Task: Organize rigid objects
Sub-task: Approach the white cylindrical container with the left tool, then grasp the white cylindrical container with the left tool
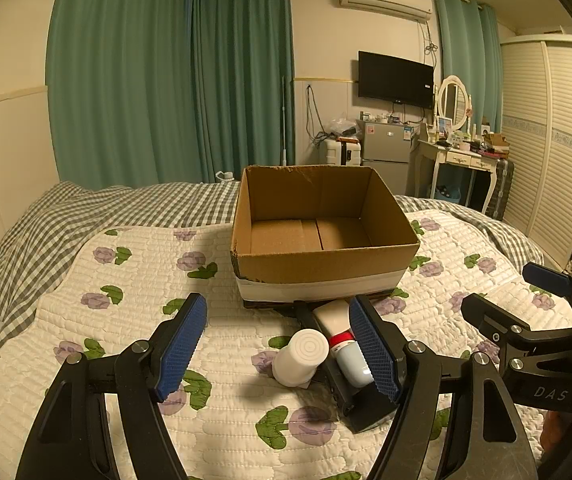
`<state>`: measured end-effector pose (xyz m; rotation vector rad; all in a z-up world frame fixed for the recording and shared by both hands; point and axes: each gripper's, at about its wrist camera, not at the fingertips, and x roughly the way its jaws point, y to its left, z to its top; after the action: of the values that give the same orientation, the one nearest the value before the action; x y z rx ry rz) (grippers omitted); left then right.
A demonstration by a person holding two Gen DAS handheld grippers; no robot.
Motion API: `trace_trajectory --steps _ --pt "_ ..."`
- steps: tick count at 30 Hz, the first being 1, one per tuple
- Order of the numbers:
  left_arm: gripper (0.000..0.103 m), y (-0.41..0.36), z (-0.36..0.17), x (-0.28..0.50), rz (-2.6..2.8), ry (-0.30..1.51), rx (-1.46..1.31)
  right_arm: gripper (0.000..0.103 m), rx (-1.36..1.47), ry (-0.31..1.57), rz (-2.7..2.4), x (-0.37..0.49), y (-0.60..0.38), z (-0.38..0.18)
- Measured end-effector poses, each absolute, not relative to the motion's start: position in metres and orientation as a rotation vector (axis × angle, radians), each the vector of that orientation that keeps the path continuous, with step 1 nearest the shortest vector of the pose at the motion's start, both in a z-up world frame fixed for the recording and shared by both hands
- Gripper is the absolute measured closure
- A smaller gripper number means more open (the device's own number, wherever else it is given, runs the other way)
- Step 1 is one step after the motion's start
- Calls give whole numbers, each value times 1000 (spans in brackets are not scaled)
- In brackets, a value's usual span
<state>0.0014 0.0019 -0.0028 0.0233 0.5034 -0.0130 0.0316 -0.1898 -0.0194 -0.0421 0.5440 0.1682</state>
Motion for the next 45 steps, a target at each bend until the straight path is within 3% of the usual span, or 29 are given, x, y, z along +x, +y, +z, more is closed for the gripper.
trace_trajectory --steps 28,45 --pt "27 -1 -11 4 -29 524 46 0 -44 553 163 32 -191 -22" --pt "30 -9 -78 49 -48 756 54 0 -76 629 133 48 -189 -42"
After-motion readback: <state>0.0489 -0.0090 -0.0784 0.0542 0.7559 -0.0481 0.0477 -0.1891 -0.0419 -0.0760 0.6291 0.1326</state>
